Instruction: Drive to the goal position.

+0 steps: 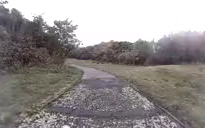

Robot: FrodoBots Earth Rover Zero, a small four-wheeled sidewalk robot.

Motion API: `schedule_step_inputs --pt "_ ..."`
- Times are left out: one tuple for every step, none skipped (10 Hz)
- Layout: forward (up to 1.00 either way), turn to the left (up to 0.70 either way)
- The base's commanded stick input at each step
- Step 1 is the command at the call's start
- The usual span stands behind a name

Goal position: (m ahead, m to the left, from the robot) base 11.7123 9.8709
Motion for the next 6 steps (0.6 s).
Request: schedule_step_inputs --pt "0.07 0.00" --pt "0.07 0.00" --pt "0.07 0.00" --pt "0.07 0.00" --pt "0.07 0.00" --pt "0.07 0.00"
